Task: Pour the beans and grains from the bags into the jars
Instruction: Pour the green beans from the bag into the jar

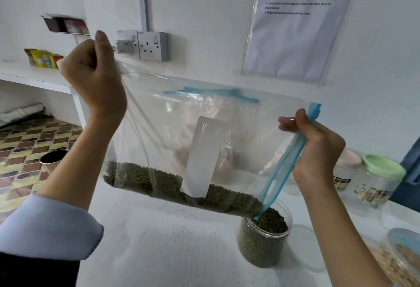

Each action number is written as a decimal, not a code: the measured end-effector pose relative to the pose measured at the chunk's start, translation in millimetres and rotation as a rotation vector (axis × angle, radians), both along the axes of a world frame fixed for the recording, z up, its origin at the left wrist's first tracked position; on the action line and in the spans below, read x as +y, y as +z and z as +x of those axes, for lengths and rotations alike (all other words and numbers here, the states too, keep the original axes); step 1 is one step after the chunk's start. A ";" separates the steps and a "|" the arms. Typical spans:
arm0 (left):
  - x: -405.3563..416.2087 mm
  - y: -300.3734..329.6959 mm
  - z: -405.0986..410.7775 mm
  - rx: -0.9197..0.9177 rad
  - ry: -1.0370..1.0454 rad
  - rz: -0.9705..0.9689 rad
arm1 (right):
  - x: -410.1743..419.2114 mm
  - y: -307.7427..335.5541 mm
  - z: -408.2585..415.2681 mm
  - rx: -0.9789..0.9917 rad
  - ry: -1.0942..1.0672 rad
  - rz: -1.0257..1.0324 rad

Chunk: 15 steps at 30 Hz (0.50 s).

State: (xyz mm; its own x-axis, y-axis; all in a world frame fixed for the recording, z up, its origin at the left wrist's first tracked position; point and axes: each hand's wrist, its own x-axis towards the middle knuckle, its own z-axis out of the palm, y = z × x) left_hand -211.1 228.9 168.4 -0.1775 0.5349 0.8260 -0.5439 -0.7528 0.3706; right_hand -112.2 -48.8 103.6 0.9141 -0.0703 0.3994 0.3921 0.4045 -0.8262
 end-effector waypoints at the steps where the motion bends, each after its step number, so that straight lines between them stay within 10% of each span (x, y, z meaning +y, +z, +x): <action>1: 0.1 -0.5 -0.2 0.001 0.004 0.006 | -0.3 0.6 1.6 0.000 0.025 -0.014; 15: -8.0 -6.1 0.7 0.019 -0.035 0.007 | -1.1 2.6 7.7 0.013 0.018 -0.134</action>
State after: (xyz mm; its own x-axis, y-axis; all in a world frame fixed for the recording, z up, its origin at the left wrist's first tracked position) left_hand -210.3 220.8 162.3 -0.1435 0.5345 0.8329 -0.5630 -0.7362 0.3755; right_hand -104.5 -50.0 106.2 0.9197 -0.0004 0.3925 0.3750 0.2967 -0.8783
